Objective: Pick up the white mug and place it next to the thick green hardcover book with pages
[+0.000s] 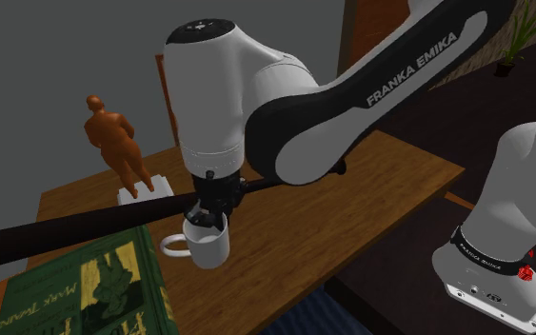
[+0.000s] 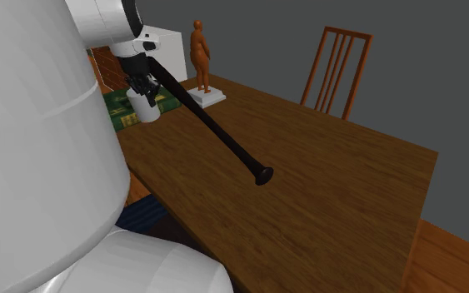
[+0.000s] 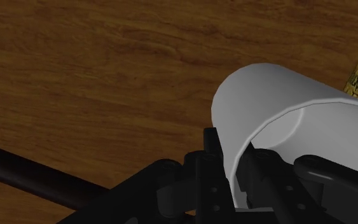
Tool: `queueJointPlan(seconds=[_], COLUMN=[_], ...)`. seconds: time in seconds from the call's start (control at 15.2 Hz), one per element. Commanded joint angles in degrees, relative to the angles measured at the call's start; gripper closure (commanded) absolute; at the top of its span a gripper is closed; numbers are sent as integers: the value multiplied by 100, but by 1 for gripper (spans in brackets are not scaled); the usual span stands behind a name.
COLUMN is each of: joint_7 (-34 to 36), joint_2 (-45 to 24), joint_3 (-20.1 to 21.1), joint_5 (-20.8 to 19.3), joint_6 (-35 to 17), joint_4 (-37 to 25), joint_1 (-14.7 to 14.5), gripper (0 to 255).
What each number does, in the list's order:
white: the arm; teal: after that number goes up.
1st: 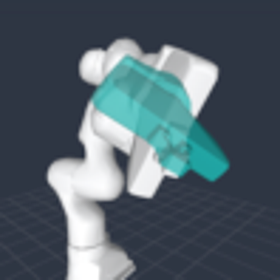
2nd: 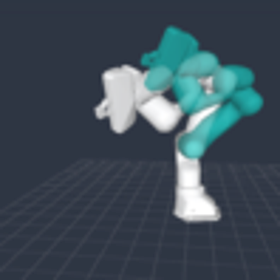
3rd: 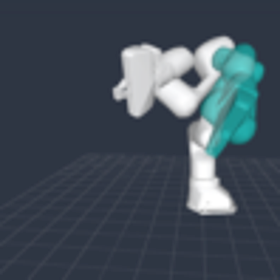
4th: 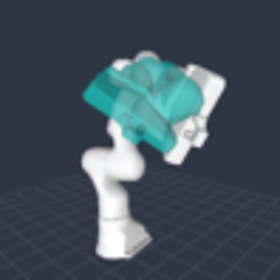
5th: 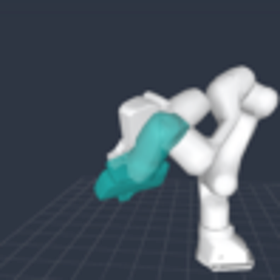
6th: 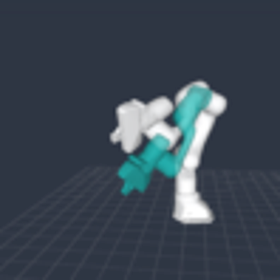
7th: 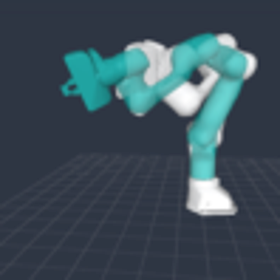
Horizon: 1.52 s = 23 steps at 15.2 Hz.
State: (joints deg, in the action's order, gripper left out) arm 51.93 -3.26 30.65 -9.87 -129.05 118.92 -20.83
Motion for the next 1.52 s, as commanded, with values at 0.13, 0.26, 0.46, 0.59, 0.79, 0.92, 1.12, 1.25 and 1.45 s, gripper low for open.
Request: queueJointPlan(seconds=[0.13, 0.26, 0.46, 0.59, 0.79, 0.92, 1.12, 1.25, 1.45], joint_7=[120, 187, 296, 384, 383, 383, 383, 384, 384], joint_2=[-160, -245, -381, -490, -490, -490, -490, -490, -490], joint_3=[-13, -23, -45, -66, -67, -67, -67, -67, -67], joint_5=[-148, -230, -365, -476, -476, -476, -476, -476, -476], joint_6=[-274, -409, -609, -756, -756, -756, -756, -756, -756], joint_4=[144, 214, 307, 369, 369, 369, 369, 369, 369], joint_1=[-14, -23, -40, -57, -58, -58, -58, -58, -58], gripper=[255, 255, 255, 255, 255, 255, 0, 0, 0])
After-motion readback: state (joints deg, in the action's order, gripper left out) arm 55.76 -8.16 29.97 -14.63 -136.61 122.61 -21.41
